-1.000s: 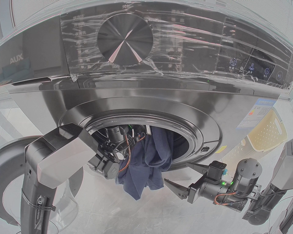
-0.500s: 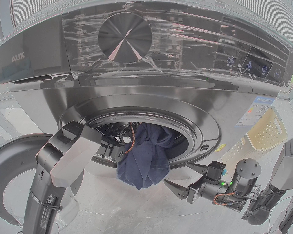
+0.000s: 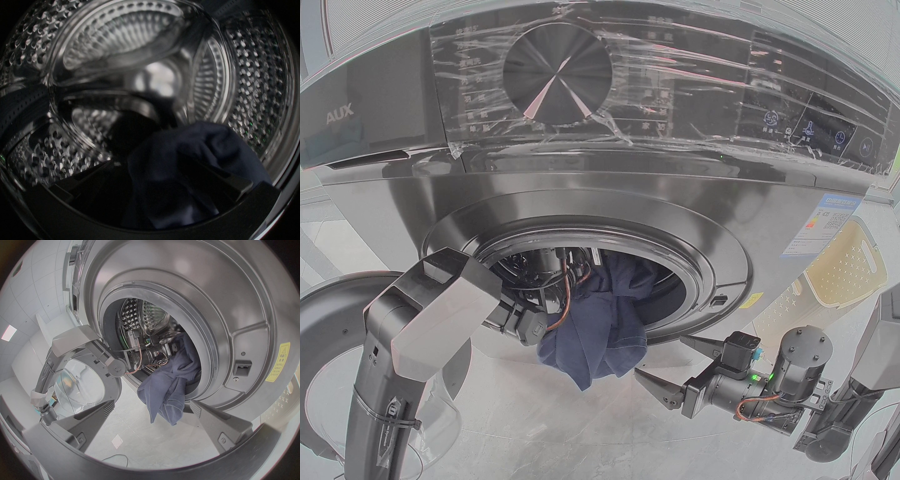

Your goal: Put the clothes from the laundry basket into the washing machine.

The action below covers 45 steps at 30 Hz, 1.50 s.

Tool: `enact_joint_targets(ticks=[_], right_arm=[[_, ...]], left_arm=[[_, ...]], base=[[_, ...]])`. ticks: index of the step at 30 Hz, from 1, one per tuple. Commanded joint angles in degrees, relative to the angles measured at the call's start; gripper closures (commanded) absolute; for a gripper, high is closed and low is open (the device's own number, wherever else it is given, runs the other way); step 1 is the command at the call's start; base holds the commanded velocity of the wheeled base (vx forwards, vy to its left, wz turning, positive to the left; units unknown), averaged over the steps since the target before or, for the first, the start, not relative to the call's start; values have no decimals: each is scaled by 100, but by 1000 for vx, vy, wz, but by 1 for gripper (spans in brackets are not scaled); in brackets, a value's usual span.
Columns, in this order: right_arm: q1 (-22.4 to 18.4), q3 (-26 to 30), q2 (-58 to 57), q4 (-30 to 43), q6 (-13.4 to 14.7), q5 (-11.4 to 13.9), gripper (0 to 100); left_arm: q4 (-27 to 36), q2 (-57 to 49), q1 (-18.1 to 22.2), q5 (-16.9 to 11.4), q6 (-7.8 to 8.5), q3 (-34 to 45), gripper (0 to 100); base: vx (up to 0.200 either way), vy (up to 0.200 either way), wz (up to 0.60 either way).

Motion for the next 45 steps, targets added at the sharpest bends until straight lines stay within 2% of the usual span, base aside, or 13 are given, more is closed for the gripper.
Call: enact_joint_targets(ticks=[1, 6, 14, 15, 23, 24, 25, 28, 33, 35, 41, 42, 45], right_arm=[[12, -7, 15, -2, 2, -3, 0], [12, -7, 15, -2, 2, -3, 0], [30, -25, 59, -2, 10, 5, 0], [30, -25, 59, -2, 10, 5, 0], [39, -34, 59, -2, 10, 5, 0], [39, -34, 59, -2, 10, 5, 0], [39, -34, 59, -2, 10, 5, 0], [39, -34, 67, -2, 10, 5, 0], [39, -34, 67, -2, 10, 5, 0], [39, -34, 67, -2, 10, 5, 0], [39, -34, 67, -2, 10, 5, 0], [39, -34, 67, -2, 10, 5, 0], [39, -34, 67, -2, 10, 5, 0]], left_arm=[[457, -556, -233, -269, -55, 839, 0], [721, -652, -338, -551, -46, 1270, 0], [1117, -538, -347, -630, -20, 1340, 0], [1117, -485, -347, -630, -20, 1279, 100], [1108, -292, -312, -551, -81, 523, 100], [1073, -230, -303, -507, -160, 277, 100], [1073, -230, -303, -507, -160, 277, 100], [941, -99, -285, -296, -354, -295, 100], [739, 104, -197, -50, -433, -998, 100], [703, 121, -189, -32, -441, -1086, 100], [703, 60, -153, -23, -608, -1007, 100], [721, 16, -162, -15, -644, -927, 0], [791, -257, -224, -32, -705, -488, 0]], base=[[0, 0, 0], [0, 0, 0], [0, 0, 0], [0, 0, 0], [0, 0, 0], [0, 0, 0], [0, 0, 0], [0, 0, 0], [0, 0, 0], [0, 0, 0], [0, 0, 0], [0, 0, 0], [0, 0, 0]])
